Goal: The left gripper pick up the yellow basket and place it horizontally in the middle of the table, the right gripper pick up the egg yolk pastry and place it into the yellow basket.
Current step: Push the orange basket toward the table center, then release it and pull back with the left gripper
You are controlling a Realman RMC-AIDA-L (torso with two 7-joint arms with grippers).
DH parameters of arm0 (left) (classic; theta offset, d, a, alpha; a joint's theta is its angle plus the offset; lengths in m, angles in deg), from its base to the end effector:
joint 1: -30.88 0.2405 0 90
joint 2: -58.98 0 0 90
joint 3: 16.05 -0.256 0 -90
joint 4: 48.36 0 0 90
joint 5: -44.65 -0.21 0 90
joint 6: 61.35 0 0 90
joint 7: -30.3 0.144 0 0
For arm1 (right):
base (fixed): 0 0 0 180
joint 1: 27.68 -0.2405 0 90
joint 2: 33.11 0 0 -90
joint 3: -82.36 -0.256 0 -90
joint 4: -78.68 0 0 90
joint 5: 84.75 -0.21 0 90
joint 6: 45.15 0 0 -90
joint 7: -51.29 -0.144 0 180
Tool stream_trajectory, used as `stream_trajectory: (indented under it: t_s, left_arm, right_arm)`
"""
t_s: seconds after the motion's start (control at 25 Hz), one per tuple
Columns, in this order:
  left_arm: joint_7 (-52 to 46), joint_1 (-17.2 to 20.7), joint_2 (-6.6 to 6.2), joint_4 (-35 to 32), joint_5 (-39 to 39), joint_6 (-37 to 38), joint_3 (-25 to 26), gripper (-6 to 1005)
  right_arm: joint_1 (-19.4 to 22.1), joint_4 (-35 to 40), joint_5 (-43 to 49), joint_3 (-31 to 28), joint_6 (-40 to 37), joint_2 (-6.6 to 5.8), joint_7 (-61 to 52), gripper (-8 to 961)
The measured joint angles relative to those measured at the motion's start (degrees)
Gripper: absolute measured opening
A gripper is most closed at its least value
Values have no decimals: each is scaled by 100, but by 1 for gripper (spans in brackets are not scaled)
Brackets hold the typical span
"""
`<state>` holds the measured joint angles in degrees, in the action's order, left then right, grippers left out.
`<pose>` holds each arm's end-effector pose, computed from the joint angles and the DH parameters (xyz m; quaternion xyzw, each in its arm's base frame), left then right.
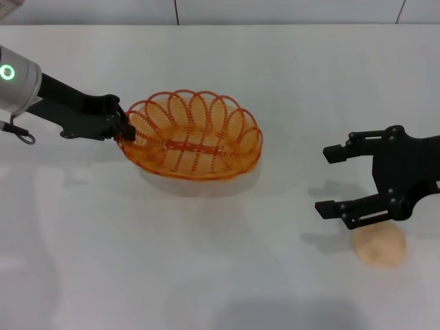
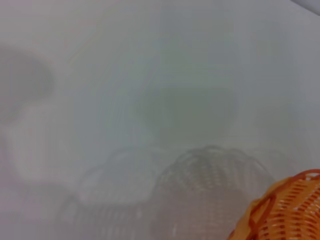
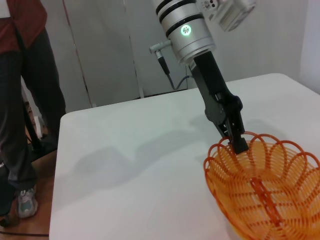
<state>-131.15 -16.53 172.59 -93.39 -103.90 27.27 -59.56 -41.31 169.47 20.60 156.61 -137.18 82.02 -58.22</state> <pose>-0.2321 0.3984 0.0380 -0.7310 -0.6701 0.0128 0.1283 0.1687 0.2831 0.0464 -0.9859 0.0902 0.1131 0.0847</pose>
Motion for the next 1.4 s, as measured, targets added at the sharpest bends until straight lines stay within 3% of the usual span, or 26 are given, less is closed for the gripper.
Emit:
stream_trajectory:
  t_s: [1.4]
  left_arm:
    - [74, -232, 243, 809, -77, -764, -17, 116]
  right_arm:
    - [-62, 1, -6, 1, 1, 0, 31, 841]
